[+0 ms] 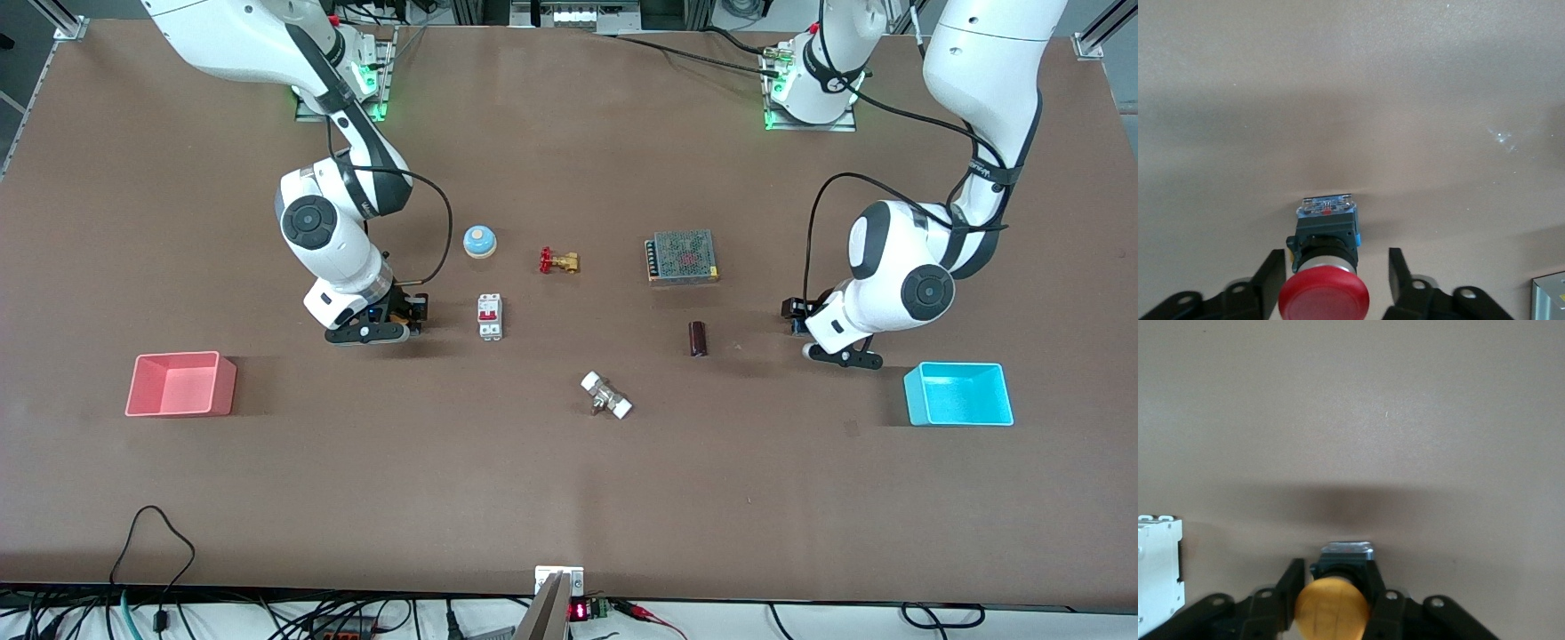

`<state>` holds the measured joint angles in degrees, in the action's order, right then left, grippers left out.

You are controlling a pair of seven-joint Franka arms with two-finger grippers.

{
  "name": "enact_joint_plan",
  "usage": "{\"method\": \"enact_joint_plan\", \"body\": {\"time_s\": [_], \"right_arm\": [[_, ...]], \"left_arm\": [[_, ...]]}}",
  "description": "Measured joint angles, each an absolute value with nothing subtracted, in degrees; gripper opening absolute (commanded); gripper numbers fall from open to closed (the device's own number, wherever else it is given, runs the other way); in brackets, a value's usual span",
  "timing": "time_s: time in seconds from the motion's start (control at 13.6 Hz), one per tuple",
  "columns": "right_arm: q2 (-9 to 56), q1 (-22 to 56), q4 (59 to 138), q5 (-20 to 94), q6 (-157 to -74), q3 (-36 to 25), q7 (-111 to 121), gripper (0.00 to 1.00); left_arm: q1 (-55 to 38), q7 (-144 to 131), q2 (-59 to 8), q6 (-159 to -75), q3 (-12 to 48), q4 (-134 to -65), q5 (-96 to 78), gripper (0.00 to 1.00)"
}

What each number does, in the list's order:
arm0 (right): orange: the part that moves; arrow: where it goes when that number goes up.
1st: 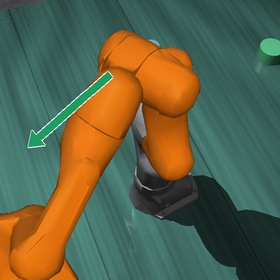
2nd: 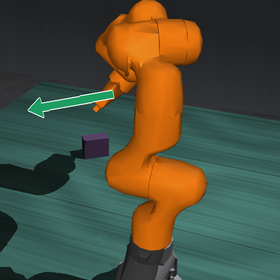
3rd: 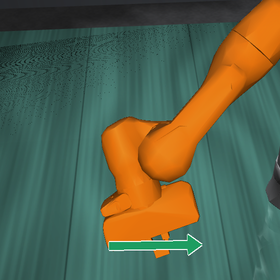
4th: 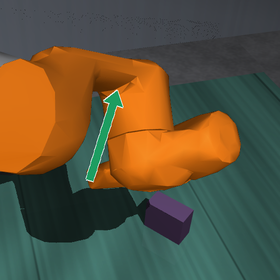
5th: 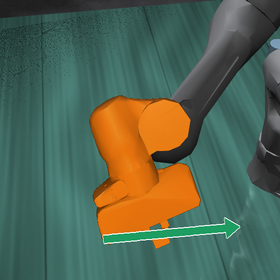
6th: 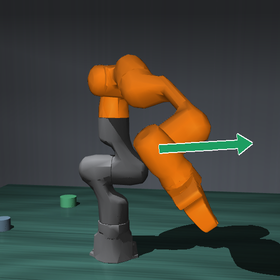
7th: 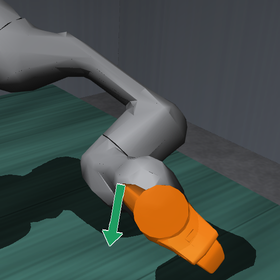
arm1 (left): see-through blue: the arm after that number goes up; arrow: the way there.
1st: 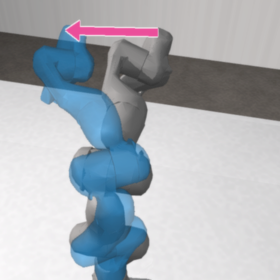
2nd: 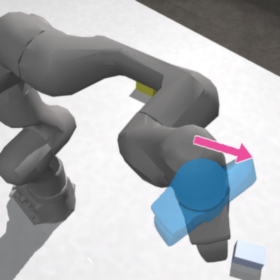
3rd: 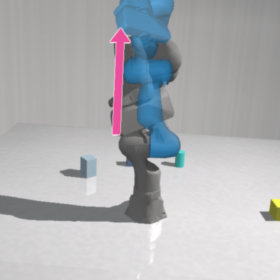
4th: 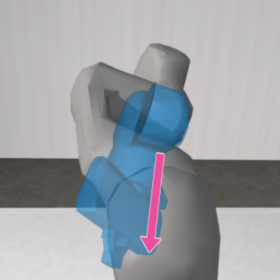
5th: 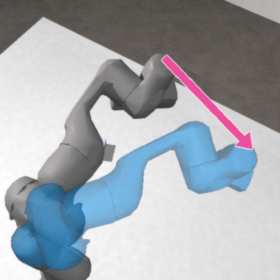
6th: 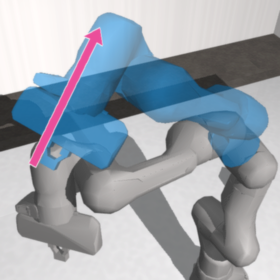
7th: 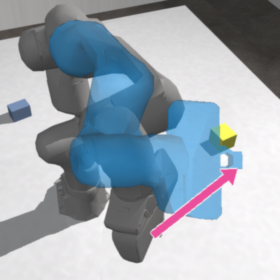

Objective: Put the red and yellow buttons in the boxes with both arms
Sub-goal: 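Carry the red button to the cyan box while the right gripper carries yellow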

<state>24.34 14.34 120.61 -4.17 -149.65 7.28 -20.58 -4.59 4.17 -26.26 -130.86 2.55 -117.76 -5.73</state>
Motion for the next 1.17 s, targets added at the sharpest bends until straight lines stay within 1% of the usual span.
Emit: {"method": "enact_joint_plan", "body": {"time_s": [0.15,0.29,0.44,0.51,0.66,0.81,0.88,1.03,1.17], "right_arm": [[24.43,14.29,120.61,-4.65,-149.65,7.28,-19.99,0.30],[24.44,13.93,120.56,-4.84,-149.67,7.28,-19.53,0.30],[24.10,13.00,119.59,-4.88,-149.55,7.30,-17.70,0.30],[23.21,12.03,118.50,-4.88,-148.08,7.29,-16.35,0.30],[19.60,9.11,114.75,-4.87,-139.46,7.27,-11.54,0.30],[15.00,4.44,110.30,-4.42,-129.69,7.23,-3.61,0.30],[13.21,1.56,108.58,-3.02,-126.44,7.19,0.83,0.30],[11.77,-3.88,105.97,-0.13,-123.30,7.10,8.38,0.30],[12.62,-7.87,104.36,0.22,-122.53,6.99,13.22,0.30]], "left_arm": [[-4.59,4.19,-26.26,-131.44,2.57,-117.75,-5.73,0.36],[-4.59,4.19,-26.25,-132.22,2.59,-117.75,-5.73,0.34],[-4.53,4.16,-25.85,-132.85,2.51,-117.41,-5.76,0.34],[-4.31,4.03,-24.95,-132.79,2.17,-116.76,-5.78,0.34],[-2.46,3.98,-21.69,-130.01,0.40,-114.77,-5.78,0.34],[1.86,4.31,-18.85,-123.73,-1.20,-111.95,-5.77,0.34],[4.32,4.82,-18.16,-121.71,-1.47,-110.58,-5.54,0.34],[7.64,5.49,-18.07,-120.72,-1.58,-108.17,-3.17,0.34],[8.93,5.49,-19.37,-120.71,-1.55,-105.17,-0.63,0.34]]}}
